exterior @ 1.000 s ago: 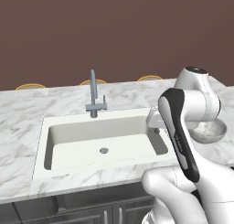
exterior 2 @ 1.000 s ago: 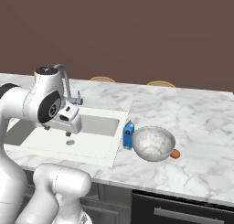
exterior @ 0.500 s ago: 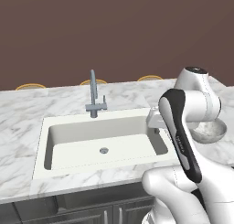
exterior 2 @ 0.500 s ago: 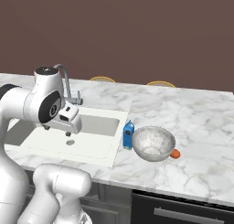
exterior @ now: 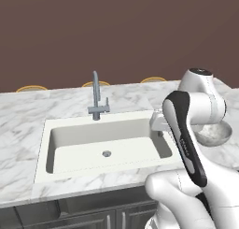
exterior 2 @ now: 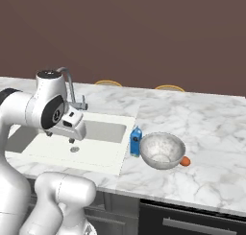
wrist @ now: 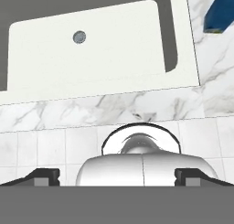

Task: Gather the eggs and milk located in the vicinity of the sink area and place them right next to the bowl.

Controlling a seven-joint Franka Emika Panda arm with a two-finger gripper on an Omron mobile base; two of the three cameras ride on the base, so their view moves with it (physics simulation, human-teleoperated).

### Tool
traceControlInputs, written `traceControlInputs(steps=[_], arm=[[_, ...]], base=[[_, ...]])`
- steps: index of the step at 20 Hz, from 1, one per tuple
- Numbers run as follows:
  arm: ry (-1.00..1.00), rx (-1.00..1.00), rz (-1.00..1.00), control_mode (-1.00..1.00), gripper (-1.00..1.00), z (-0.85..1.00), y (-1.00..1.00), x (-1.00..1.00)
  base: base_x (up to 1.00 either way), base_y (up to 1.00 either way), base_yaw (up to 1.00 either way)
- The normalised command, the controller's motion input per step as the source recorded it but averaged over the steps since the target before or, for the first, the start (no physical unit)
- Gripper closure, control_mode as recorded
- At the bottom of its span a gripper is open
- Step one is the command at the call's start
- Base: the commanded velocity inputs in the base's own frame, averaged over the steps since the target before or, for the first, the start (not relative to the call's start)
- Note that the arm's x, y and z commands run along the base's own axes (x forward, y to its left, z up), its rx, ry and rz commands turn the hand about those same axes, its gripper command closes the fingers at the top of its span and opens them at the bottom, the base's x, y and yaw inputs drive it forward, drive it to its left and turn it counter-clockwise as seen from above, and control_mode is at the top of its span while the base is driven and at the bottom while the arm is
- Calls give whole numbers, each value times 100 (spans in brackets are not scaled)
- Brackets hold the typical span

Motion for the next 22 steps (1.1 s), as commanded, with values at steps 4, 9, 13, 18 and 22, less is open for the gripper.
traceControlInputs(steps=[4, 9, 13, 18, 22], arm=[[0, 0, 0, 100, -100, 0, 0, 0], [0, 0, 0, 100, -100, 0, 0, 0], [0, 0, 0, 100, -100, 0, 0, 0], [0, 0, 0, 100, -100, 0, 0, 0], [0, 0, 0, 100, -100, 0, 0, 0]], base=[[-35, 96, 7], [-36, 100, 12], [-39, 100, 13], [-25, 100, 11], [0, 100, 2]])
